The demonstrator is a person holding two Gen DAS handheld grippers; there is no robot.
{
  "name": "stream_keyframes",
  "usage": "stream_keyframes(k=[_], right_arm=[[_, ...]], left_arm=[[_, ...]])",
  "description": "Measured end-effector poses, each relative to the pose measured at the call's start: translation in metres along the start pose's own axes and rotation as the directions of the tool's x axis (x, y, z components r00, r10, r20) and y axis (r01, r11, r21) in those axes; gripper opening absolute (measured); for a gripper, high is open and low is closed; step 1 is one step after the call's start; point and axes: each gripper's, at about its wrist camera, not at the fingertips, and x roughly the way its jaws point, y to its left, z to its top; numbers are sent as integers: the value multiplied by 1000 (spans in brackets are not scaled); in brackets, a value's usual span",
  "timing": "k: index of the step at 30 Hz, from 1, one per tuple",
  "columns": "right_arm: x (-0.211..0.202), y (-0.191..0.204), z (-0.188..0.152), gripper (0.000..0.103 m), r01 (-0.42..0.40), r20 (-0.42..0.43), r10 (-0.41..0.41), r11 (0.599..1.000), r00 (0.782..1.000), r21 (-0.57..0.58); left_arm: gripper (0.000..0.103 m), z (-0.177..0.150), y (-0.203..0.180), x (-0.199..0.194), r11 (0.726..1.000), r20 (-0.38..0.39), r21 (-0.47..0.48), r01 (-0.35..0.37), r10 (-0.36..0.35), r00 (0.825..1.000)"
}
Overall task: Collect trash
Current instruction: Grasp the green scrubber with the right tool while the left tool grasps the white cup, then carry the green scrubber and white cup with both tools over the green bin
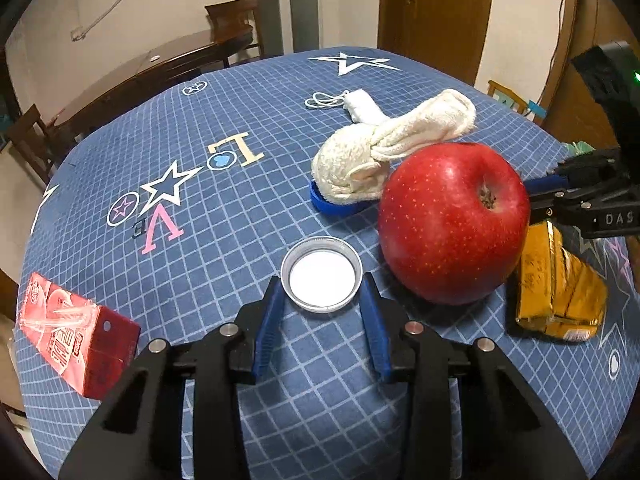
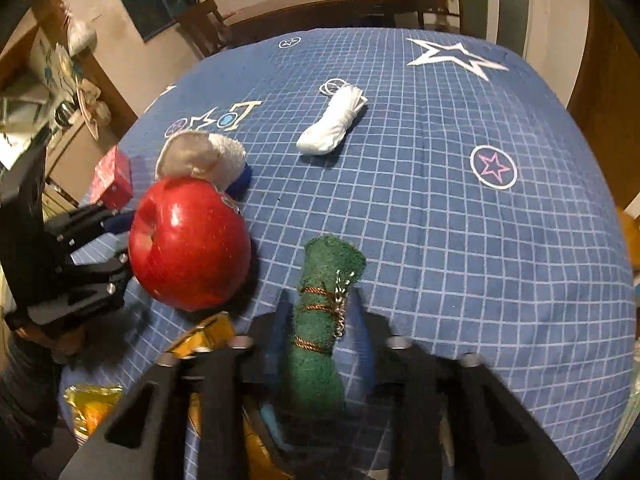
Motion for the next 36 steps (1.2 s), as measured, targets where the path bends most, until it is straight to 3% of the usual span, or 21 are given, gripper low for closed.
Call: stream_keyframes(k=[7,16,19,23,31,36], right_arm=[[-24,-4,-14,17,10,130,-11,1000,991,4],[-75,12,-37,17,99,319,-86,995,944,-24],[-90,20,-48,17,119,370,-101,992,924,-27],[-112,34,-67,17,156,452,-129,988,883,-22],[-152,62,-114,17,195,579,-160,981,800,2],[-174,74,-144,18,211,620,-173,977,765,12]], left_arm=[[37,4,-5,0,999,21,-17,-39,39,999],[37,4,-4,-37,991,112,-87,-105,115,987],[37,4,-10,-56,983,151,-100,-156,170,974],[37,-1,-21,-93,966,232,-115,-232,254,939],[37,-19,-76,-157,971,382,-147,-186,229,895],[37,-27,-111,-170,971,433,-162,-173,228,872]])
